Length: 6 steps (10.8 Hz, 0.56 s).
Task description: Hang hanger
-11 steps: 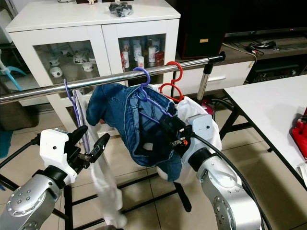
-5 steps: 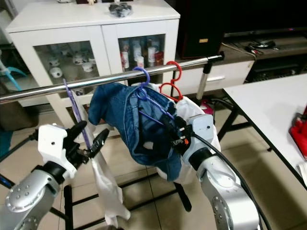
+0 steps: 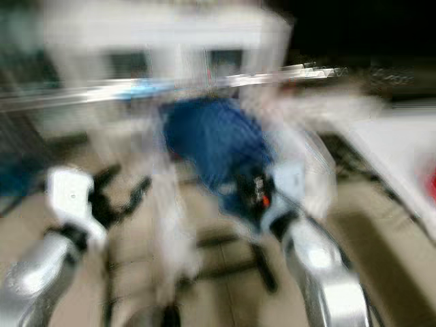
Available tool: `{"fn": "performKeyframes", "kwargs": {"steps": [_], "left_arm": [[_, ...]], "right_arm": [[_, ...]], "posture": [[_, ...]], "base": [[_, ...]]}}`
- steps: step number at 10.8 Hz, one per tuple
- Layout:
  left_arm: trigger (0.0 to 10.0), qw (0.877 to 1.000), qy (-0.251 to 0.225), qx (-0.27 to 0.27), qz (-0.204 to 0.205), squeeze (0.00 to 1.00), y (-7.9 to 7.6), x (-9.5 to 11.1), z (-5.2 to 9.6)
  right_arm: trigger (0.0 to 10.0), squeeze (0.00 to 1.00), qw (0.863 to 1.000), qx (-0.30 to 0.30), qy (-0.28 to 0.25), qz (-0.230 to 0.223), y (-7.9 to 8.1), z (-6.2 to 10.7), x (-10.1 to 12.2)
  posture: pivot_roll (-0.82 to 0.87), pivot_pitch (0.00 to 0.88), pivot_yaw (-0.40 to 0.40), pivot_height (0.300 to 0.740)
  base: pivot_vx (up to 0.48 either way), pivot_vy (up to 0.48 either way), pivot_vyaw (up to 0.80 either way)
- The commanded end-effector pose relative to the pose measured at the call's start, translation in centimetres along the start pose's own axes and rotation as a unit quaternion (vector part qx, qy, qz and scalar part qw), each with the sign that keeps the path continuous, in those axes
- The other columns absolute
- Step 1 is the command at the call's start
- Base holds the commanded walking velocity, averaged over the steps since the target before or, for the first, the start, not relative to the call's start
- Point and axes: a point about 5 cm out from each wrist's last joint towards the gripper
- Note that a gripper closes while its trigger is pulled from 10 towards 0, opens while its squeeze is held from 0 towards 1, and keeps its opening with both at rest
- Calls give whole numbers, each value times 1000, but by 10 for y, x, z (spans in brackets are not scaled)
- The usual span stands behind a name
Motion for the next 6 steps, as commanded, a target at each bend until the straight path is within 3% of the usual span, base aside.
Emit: {"fn": "performKeyframes", "kwargs": {"steps": [1, 6], "left_arm": [[10000, 1000, -7, 0, -13, 0, 1, 6, -5], [10000, 1000, -8, 18, -23, 0, 4, 7, -8]], "right_arm": [[10000, 0, 1000, -1, 11, -6, 2, 4, -6], [10000, 0, 1000, 2, 17, 10, 1, 0, -10]], "posture": [[-32, 0, 52, 740], [-18, 0, 44, 740]], "base": [[0, 0, 0], [0, 0, 0]]}}
Point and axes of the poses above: a point about 5 cm out from each wrist's last joint towards the gripper, its own z axis pointing back from the gripper into the wrist, its own x axis along the axis of the wrist's last joint, y = z × x, and after that the axes turned 2 degrees about z, right-handed
